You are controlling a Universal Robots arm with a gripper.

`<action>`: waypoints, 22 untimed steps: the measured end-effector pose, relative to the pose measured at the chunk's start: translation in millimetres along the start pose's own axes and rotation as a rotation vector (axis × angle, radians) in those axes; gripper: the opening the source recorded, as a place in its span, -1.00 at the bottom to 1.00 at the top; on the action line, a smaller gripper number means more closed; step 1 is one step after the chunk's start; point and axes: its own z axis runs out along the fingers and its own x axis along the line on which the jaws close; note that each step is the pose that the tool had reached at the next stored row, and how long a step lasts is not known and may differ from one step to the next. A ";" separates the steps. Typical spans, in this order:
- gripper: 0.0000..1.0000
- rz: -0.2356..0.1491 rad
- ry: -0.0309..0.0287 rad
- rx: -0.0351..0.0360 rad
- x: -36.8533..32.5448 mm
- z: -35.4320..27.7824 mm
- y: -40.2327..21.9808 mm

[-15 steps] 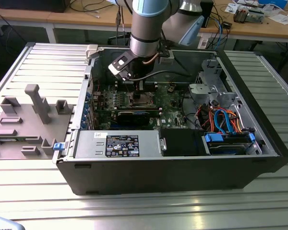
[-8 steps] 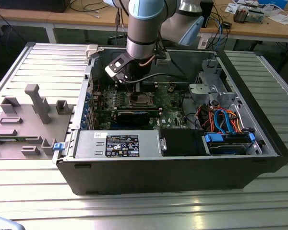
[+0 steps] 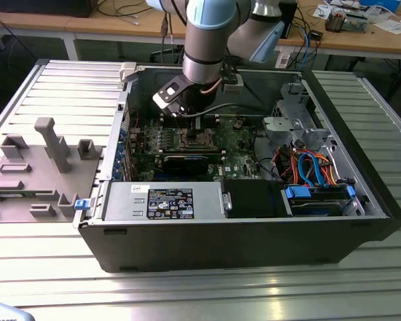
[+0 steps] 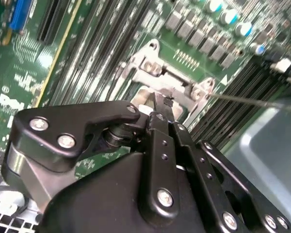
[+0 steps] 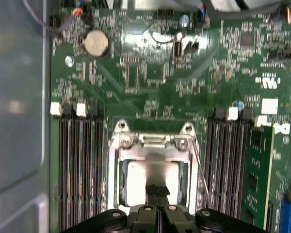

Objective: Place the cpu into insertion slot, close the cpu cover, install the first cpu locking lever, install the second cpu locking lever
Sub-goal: 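Close the cpu cover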

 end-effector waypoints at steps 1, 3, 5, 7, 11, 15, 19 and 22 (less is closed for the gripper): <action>-0.79 0.000 0.0005 0.0008 0.1 -1.6 2.4; -0.79 0.000 -0.0002 0.0018 0.0 -6.1 2.8; -0.79 0.000 -0.0001 0.0018 0.1 -10.9 2.5; -0.79 0.000 -0.0001 0.0017 0.3 -16.4 2.3; -0.79 0.000 -0.0003 0.0019 0.5 -24.8 1.8; -0.79 0.000 -0.0002 0.0018 0.8 -36.3 1.1; -0.79 0.000 -0.0002 0.0018 1.1 -48.1 0.4; -0.79 0.000 -0.0002 0.0018 1.2 -49.0 0.4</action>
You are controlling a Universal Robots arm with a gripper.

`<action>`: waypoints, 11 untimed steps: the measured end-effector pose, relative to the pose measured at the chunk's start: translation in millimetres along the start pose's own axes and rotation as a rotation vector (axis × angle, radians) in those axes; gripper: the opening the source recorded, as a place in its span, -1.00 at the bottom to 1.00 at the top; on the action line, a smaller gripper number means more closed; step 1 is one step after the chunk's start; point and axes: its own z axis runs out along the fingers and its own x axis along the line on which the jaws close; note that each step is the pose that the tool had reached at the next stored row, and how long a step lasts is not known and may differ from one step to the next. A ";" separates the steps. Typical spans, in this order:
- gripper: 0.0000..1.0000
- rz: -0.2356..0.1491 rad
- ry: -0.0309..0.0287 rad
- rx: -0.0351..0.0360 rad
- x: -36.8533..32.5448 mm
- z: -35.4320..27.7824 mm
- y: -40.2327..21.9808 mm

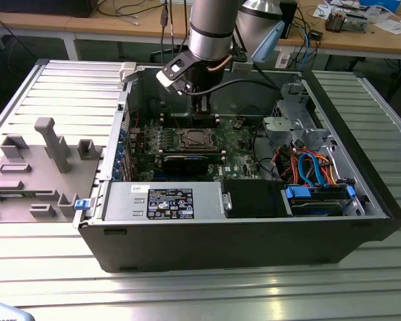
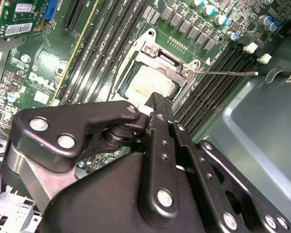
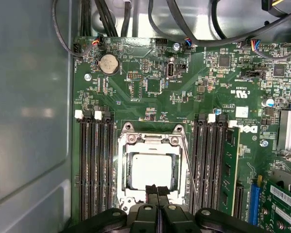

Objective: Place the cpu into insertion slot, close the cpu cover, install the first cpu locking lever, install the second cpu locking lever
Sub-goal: 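Close the cpu cover, then install the first cpu locking lever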

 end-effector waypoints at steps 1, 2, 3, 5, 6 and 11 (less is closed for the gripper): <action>-0.79 0.000 0.0001 0.0000 0.0 0.0 0.0; -0.79 0.000 0.0000 0.0000 0.0 -0.2 0.0; -0.79 0.000 0.0000 0.0000 0.0 -0.3 0.0; -0.79 -0.003 -0.0002 0.0001 0.0 -0.3 0.0; -0.79 -0.006 -0.0004 0.0003 0.0 -0.4 0.0; -0.79 -0.043 -0.0027 0.0013 0.0 -0.3 0.0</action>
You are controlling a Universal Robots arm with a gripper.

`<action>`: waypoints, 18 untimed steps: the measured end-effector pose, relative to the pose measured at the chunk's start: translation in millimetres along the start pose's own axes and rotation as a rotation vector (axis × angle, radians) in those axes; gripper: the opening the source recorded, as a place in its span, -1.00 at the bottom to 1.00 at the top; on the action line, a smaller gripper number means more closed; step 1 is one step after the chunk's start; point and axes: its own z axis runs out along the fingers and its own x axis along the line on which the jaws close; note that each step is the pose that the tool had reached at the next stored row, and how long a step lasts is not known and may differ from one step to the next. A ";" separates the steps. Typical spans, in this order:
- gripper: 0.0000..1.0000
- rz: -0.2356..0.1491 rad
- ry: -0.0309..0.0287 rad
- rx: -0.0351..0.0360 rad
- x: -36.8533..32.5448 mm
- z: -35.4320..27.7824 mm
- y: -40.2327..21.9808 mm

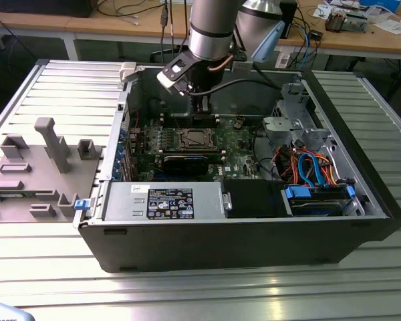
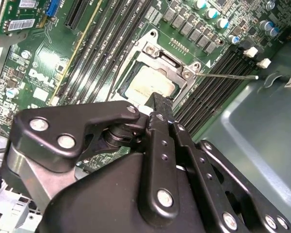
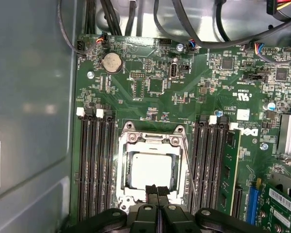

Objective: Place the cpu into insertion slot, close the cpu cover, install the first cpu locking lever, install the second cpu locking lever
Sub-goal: 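Install the first cpu locking lever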

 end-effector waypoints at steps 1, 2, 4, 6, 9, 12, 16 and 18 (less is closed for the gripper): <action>-0.79 -0.008 -0.0005 0.0002 0.0 0.0 0.0; -0.79 -0.015 -0.0009 0.0004 0.0 0.0 0.0; -0.79 -0.037 -0.0023 0.0010 0.0 0.0 0.0; -0.79 -0.047 -0.0029 0.0012 0.0 0.0 0.0; -0.79 -0.064 -0.0038 0.0017 0.0 0.0 0.0; -0.79 -0.087 -0.0053 0.0023 0.0 0.0 0.0; -0.79 -0.110 -0.0068 0.0030 0.0 0.0 0.0; -0.79 -0.124 -0.0075 0.0033 0.0 0.0 0.0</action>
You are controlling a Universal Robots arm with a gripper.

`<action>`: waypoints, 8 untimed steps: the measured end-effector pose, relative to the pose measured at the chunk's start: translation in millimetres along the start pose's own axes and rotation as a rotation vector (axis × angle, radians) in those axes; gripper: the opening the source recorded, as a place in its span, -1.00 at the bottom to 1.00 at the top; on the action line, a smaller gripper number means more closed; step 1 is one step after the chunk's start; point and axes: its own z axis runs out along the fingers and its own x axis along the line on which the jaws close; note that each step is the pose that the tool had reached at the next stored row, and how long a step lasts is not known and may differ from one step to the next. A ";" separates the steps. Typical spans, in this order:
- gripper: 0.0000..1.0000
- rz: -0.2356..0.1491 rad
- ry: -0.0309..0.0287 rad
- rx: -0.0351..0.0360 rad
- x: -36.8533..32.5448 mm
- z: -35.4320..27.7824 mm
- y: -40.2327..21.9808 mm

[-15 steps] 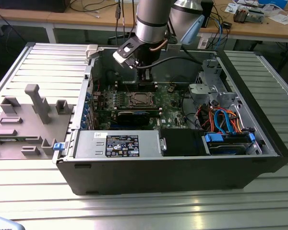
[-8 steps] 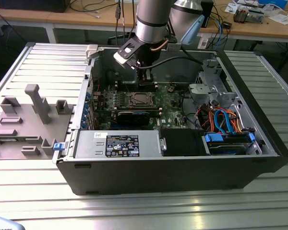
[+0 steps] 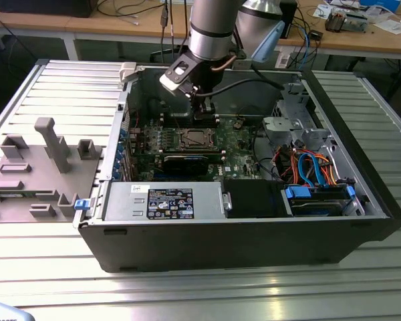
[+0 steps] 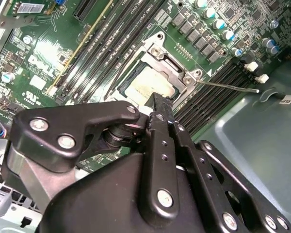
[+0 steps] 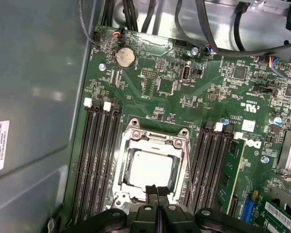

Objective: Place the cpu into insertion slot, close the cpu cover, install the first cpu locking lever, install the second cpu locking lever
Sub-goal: 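Install the first cpu locking lever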

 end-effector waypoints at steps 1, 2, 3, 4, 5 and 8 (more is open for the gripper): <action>-0.79 -0.009 -0.0005 0.0003 0.0 0.0 0.0; -0.79 -0.014 -0.0008 0.0003 0.0 0.0 0.0; -0.79 -0.019 -0.0011 0.0005 0.0 0.0 0.0; -0.79 -0.025 -0.0015 0.0007 0.0 0.0 0.0; -0.79 -0.030 -0.0018 0.0008 0.0 0.0 0.0; -0.79 -0.058 -0.0035 0.0016 0.0 0.0 0.0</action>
